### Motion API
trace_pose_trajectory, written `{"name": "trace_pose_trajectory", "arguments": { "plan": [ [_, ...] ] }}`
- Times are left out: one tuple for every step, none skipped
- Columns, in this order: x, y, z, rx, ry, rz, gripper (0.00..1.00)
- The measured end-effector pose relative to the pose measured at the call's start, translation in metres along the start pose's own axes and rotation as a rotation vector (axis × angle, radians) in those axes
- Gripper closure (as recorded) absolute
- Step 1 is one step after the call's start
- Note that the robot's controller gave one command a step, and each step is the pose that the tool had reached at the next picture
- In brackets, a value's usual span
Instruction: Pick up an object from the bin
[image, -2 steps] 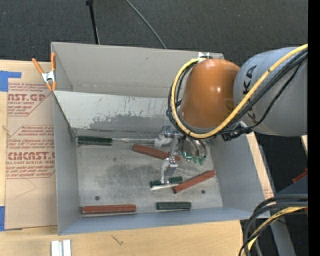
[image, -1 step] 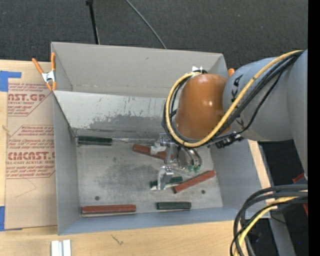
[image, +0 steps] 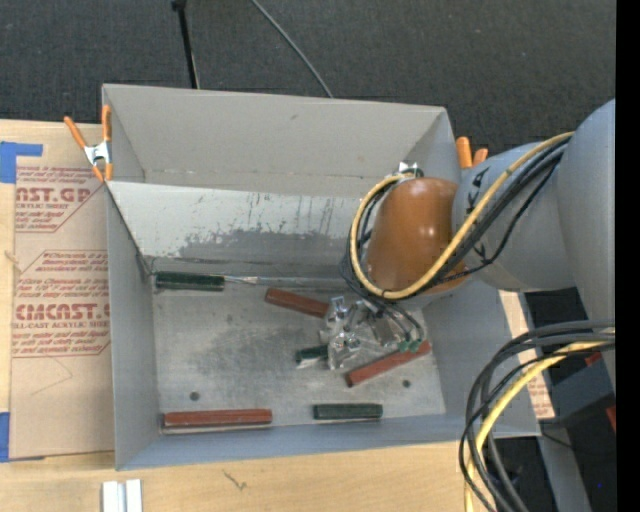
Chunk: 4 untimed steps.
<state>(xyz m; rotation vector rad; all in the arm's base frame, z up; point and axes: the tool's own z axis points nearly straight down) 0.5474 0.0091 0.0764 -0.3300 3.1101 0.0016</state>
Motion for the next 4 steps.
{"name": "trace_pose_trajectory", "arguments": {
  "plan": [
    [0.0,0.0,0.0,0.0,0.0,0.0,1.0],
    [-0.005,0.003,-0.122,0.0,0.011,0.037,1.0],
    [-0.005,0.004,-0.122,-0.001,0.012,0.037,1.0],
    [0.011,-0.009,-0.247,-0.002,0.007,-0.539,1.0]
  ]
}}
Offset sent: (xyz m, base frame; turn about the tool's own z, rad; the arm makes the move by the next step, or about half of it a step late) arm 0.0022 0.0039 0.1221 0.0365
